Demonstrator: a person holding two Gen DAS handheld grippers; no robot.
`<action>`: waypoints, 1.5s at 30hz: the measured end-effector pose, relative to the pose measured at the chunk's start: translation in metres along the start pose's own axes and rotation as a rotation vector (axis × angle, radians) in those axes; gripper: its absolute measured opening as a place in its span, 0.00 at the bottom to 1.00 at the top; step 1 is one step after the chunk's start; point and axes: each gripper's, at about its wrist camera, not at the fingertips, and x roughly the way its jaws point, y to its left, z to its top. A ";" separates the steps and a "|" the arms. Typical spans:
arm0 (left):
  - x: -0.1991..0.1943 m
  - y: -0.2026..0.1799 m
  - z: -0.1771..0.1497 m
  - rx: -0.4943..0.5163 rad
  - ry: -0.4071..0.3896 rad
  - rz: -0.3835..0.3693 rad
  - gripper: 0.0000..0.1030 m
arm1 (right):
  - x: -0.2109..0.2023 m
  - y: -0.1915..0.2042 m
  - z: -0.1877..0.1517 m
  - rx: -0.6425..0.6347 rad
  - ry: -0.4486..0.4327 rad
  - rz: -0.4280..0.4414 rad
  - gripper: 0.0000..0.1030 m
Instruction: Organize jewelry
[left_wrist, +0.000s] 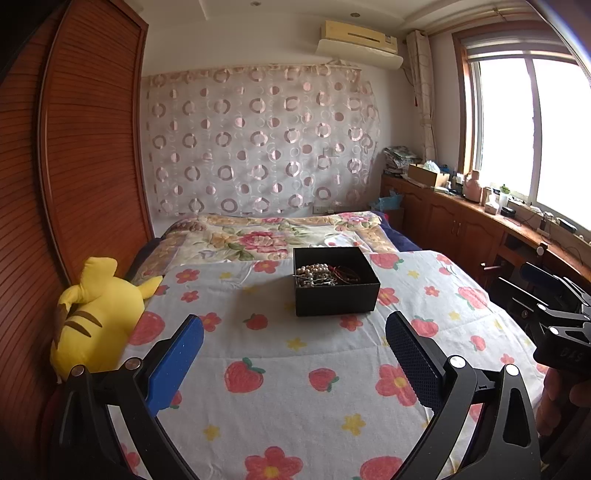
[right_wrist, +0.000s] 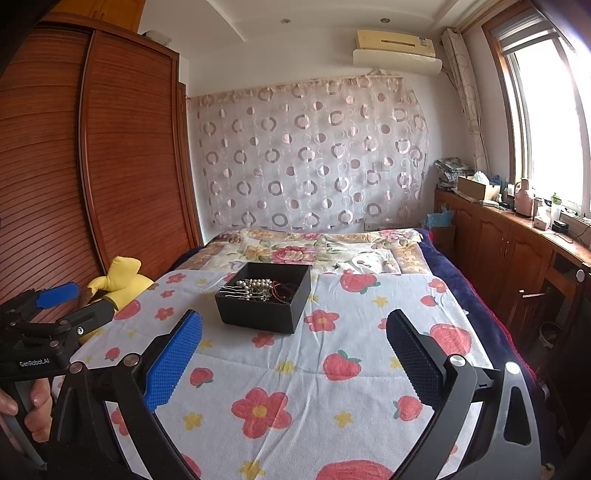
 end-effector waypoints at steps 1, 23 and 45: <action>0.000 0.000 0.000 0.001 0.000 0.000 0.93 | 0.000 0.000 0.000 0.001 0.000 0.000 0.98; 0.001 0.001 -0.001 0.000 -0.002 0.001 0.93 | 0.000 0.000 -0.001 0.000 0.001 -0.002 0.98; 0.001 0.001 -0.002 -0.002 -0.002 0.000 0.93 | 0.000 -0.001 0.000 0.003 0.001 -0.002 0.98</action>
